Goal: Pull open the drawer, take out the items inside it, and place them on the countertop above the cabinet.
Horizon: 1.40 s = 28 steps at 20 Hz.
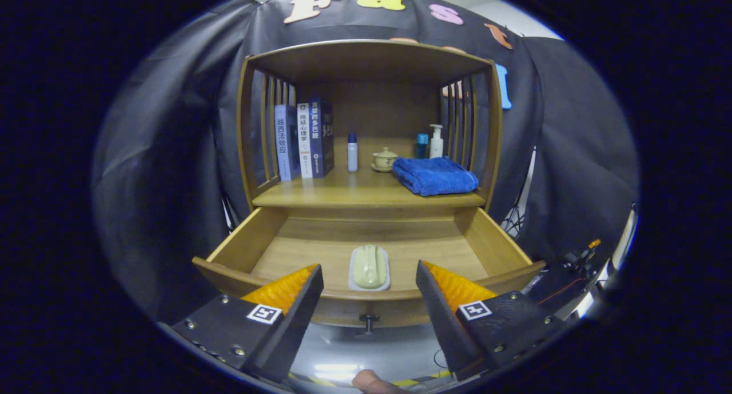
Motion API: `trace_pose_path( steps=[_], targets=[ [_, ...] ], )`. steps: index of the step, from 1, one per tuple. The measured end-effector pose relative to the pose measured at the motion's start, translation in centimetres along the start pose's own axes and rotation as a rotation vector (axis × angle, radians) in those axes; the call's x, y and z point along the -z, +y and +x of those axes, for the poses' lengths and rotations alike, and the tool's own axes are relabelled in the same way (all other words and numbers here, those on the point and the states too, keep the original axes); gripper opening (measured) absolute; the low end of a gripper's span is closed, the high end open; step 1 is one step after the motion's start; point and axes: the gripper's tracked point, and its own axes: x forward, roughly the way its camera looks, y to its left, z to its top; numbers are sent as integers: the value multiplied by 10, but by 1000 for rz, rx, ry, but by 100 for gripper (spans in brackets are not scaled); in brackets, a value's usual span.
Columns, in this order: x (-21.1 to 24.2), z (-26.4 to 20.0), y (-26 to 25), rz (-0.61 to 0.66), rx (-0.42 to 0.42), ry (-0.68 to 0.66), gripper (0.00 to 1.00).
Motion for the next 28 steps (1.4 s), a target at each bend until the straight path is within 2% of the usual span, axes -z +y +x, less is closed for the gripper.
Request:
trace_pose_path(
  steps=[2, 6, 9, 16, 18, 19, 21, 22, 24, 28],
  targets=[
    [-11, 13, -1, -12, -15, 42, 97],
    [-7, 45, 1, 9, -49, 229, 97],
    [-4, 78, 0, -6, -43, 303, 97],
    [57, 141, -1, -11, -9, 520, 98],
    [76, 149, 1, 27, -10, 605, 84],
    [83, 152, 8, 93, -34, 641, 78],
    [85, 160, 19, 229, -84, 637, 59],
    [87, 177, 17, 227, -86, 599, 49],
    [84, 166, 13, 204, -73, 586, 18],
    [72, 155, 11, 136, -62, 529, 18]
  ],
)
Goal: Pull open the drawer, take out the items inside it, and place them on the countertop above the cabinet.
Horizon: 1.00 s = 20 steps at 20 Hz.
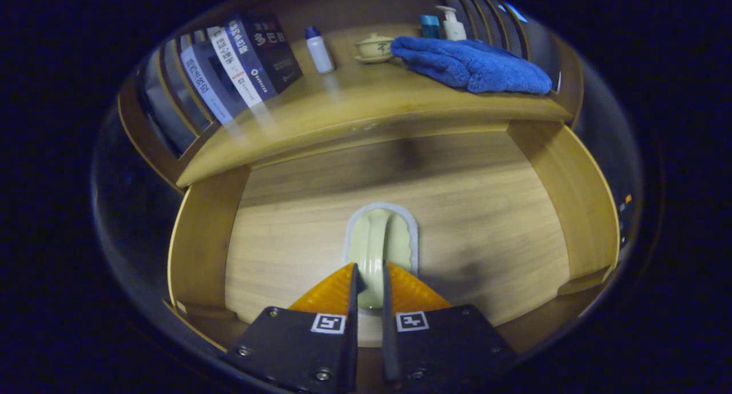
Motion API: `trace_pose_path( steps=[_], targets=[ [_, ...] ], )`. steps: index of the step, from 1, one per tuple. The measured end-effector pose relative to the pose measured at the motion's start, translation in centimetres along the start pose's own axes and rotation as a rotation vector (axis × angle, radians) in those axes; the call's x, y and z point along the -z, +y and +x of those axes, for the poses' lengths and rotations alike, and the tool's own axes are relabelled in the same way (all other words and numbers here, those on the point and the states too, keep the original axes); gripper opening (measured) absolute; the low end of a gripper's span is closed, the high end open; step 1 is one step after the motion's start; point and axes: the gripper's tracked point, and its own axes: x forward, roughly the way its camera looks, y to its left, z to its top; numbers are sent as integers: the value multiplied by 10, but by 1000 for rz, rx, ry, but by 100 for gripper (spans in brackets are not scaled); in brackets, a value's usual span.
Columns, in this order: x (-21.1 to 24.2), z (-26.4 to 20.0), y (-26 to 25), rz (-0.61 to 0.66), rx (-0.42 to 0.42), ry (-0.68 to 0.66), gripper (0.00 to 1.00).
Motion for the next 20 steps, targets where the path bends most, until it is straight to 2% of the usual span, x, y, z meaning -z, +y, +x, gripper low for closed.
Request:
trace_pose_path(
  steps=[5, 8, 16, 20],
  targets=[
    [-21, -39, 0, -58, -16, -164, 18],
    [-40, -69, 4, -130, -27, -306, 18],
    [-74, -169, 16, -215, -15, -685, 18],
    [-86, -211, 27, -252, -16, -819, 18]
  ],
)
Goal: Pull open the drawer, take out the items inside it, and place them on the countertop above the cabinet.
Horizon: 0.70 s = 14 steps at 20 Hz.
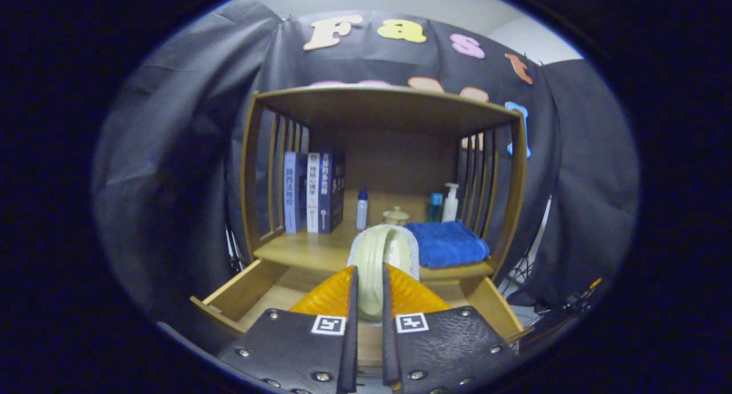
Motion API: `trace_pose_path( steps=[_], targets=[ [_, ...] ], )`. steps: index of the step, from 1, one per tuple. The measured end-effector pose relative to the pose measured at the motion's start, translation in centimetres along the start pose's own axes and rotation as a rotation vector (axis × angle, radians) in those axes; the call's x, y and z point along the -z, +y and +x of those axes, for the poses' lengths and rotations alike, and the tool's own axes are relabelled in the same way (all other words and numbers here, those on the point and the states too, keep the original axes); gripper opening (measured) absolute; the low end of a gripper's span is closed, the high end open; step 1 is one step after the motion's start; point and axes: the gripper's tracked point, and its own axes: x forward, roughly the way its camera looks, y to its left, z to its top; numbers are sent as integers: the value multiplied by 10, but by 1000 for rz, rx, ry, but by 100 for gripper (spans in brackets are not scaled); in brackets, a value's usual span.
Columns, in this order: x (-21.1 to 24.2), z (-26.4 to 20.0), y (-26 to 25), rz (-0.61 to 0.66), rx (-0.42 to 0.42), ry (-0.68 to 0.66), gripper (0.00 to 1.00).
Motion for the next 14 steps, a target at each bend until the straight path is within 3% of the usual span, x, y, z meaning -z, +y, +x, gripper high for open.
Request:
trace_pose_path(
  steps=[6, 14],
  targets=[
    [-36, 11, 9, -19, -11, -68, 18],
    [-57, 87, 12, -32, 1, -15, 18]
  ],
)
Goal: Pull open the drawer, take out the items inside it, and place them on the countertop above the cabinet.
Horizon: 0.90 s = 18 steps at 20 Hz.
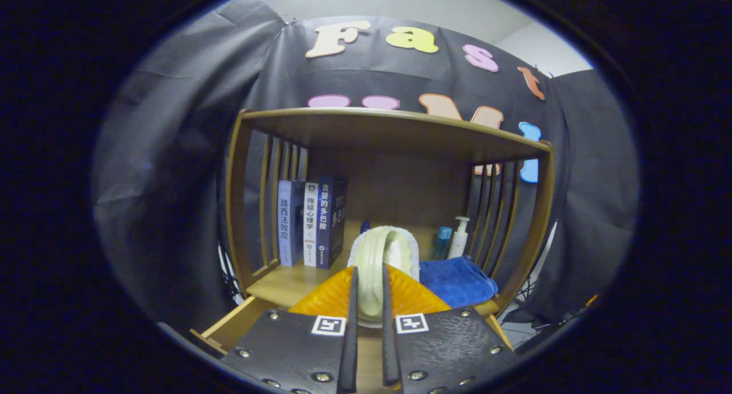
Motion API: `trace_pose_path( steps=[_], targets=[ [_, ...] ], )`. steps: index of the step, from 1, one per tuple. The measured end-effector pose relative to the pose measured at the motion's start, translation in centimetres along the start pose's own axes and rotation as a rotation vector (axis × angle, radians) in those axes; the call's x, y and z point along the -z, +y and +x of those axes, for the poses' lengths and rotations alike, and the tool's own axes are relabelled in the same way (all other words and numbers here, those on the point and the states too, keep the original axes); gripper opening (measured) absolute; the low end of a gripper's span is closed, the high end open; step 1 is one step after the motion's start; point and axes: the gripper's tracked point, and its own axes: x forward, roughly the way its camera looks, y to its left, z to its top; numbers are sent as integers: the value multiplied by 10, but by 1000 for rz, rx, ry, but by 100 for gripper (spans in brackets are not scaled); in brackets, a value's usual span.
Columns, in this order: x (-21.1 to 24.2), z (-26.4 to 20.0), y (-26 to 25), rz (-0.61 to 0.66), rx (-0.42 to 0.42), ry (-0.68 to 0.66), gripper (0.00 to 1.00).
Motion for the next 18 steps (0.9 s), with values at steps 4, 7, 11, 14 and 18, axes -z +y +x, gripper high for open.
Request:
trace_pose_path(
  steps=[4, 7, 11, 14, 18],
  targets=[
    [14, 47, -6, -28, 18, 68, 18],
    [41, 78, -11, -16, 30, 145, 18],
    [91, 107, -17, 39, 37, 270, 18],
    [136, 126, -15, 100, 36, 360, 18],
    [140, 158, -25, 102, 37, 285, 18]
  ],
)
